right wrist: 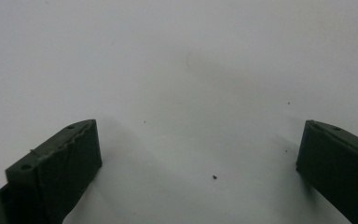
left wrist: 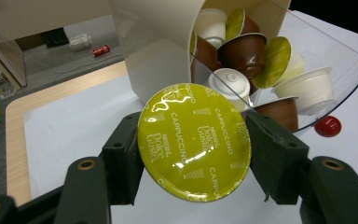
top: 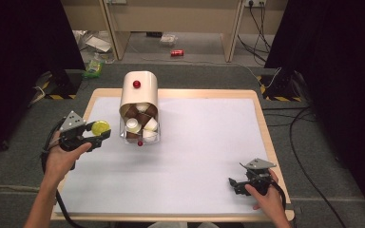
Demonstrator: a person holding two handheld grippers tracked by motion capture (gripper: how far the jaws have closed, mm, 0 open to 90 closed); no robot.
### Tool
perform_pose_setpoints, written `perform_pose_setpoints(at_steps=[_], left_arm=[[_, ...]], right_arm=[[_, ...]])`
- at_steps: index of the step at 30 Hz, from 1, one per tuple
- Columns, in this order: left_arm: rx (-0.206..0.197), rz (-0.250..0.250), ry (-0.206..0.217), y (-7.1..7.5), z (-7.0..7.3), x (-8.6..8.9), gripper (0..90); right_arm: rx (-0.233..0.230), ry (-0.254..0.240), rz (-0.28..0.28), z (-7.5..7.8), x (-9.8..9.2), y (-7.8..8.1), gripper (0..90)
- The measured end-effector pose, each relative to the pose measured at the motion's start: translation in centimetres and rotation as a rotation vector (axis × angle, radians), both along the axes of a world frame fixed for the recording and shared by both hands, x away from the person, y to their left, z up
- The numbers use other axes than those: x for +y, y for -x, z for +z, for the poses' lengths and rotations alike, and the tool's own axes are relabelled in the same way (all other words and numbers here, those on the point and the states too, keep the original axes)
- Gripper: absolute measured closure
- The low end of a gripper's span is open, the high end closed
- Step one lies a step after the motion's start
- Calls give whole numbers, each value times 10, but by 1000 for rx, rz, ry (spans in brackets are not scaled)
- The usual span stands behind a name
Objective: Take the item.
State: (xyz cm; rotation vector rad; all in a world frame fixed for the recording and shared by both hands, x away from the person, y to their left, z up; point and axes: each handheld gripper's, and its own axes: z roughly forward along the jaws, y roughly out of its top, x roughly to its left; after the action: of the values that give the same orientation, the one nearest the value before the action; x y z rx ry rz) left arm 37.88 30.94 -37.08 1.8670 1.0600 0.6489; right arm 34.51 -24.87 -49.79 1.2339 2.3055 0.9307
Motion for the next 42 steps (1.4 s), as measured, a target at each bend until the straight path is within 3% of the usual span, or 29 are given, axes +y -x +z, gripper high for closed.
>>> perform_pose_setpoints(at_steps=[28,42], left_arm=[[106,86,17,-14,-64,17,402],[148,100,-4,-25,-83,16,402]], right_arm=[[0,1,0,0,0,0,3],[-1,-1,0,0,0,0,3]])
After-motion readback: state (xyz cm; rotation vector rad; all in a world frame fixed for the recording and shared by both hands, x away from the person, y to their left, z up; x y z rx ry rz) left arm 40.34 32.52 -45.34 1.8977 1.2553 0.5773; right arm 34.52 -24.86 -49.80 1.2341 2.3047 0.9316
